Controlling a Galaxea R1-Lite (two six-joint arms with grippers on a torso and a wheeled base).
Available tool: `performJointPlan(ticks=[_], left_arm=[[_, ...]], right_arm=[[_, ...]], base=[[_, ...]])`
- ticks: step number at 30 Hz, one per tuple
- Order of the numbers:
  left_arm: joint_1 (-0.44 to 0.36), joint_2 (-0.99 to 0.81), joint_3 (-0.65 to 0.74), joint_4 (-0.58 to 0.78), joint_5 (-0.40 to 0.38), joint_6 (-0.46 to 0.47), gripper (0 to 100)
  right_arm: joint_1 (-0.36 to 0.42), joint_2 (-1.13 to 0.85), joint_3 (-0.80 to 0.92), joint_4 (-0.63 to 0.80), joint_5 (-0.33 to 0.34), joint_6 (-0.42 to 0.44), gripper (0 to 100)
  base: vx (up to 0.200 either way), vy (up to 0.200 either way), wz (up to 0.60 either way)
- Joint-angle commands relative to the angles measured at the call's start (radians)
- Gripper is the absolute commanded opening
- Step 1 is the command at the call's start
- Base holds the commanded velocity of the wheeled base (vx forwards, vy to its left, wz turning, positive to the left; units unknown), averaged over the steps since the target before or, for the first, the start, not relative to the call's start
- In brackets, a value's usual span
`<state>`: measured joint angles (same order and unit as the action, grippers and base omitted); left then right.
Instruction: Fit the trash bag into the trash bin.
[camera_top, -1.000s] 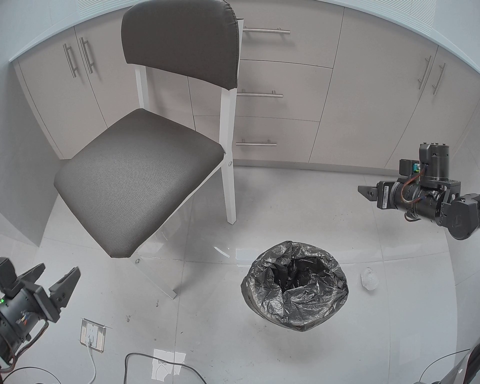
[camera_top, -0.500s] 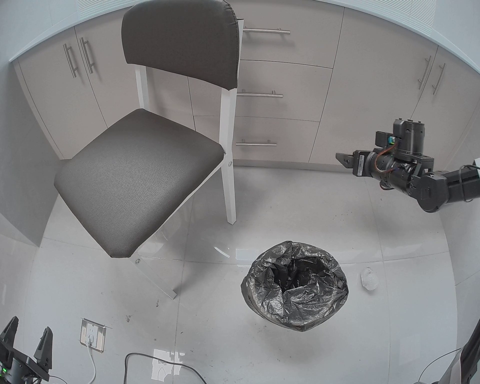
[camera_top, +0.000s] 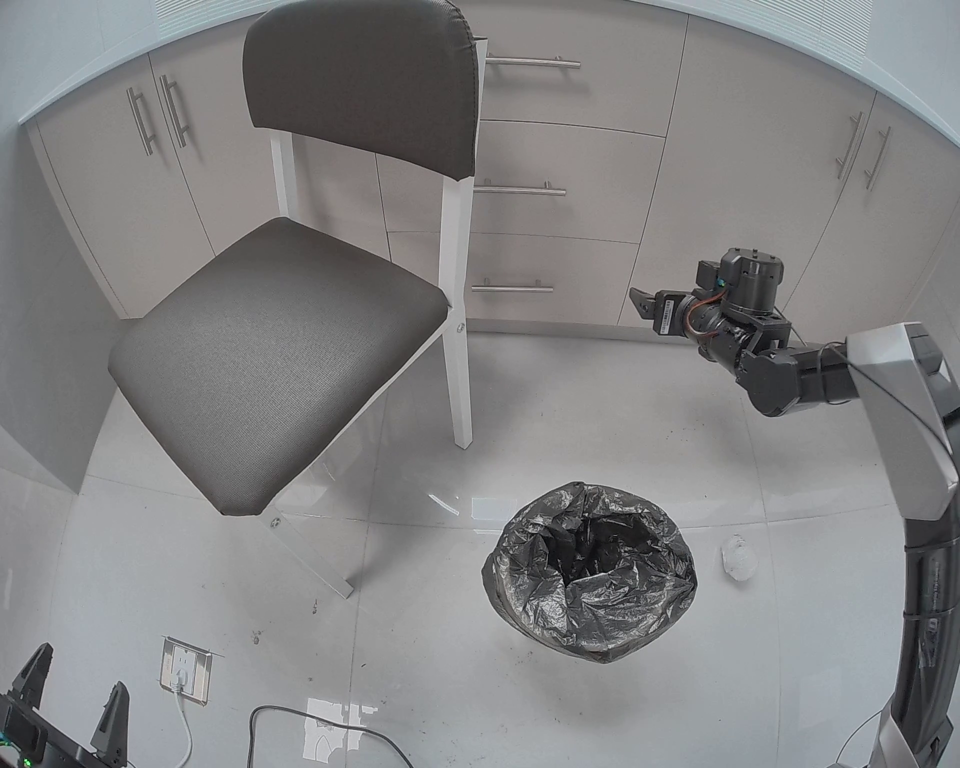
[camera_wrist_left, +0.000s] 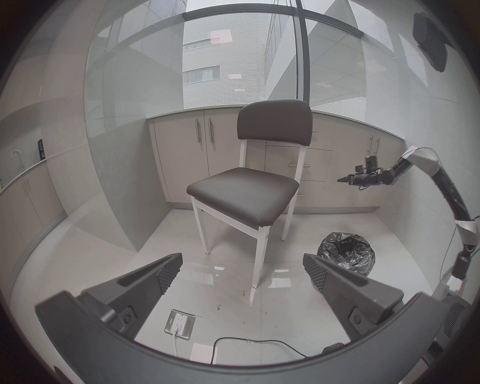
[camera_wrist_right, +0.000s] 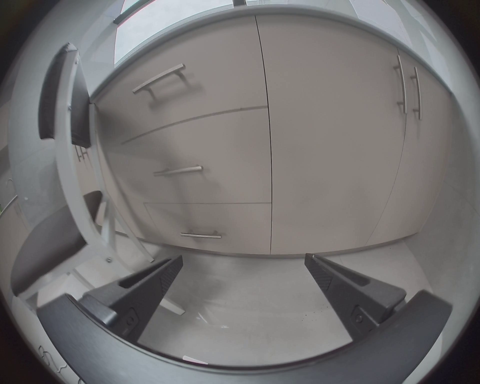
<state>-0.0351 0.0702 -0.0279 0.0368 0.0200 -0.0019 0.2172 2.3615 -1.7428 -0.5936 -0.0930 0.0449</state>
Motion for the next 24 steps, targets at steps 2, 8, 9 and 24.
performJointPlan(ticks=[2, 8, 9, 24], left_arm=[[0.001, 0.016, 0.017, -0.012, -0.031, -0.009, 100], [0.003, -0.006, 0.017, -0.012, -0.031, -0.01, 100], [0.003, -0.006, 0.017, -0.012, -0.031, -0.009, 100], [0.035, -0.07, 0.028, -0.038, -0.031, 0.002, 100]], right_arm=[[-0.039, 0.343, -0.257, 0.106, -0.044, 0.0, 100], [-0.099, 0.605, -0.257, 0.278, -0.131, -0.002, 100], [-0.111, 0.659, -0.257, 0.327, -0.146, -0.003, 100], [-0.213, 0.739, -0.257, 0.546, -0.154, 0.016, 100]], base=[[0.0, 0.0, 0.0], [0.0, 0.0, 0.0], [0.0, 0.0, 0.0], [0.0, 0.0, 0.0]])
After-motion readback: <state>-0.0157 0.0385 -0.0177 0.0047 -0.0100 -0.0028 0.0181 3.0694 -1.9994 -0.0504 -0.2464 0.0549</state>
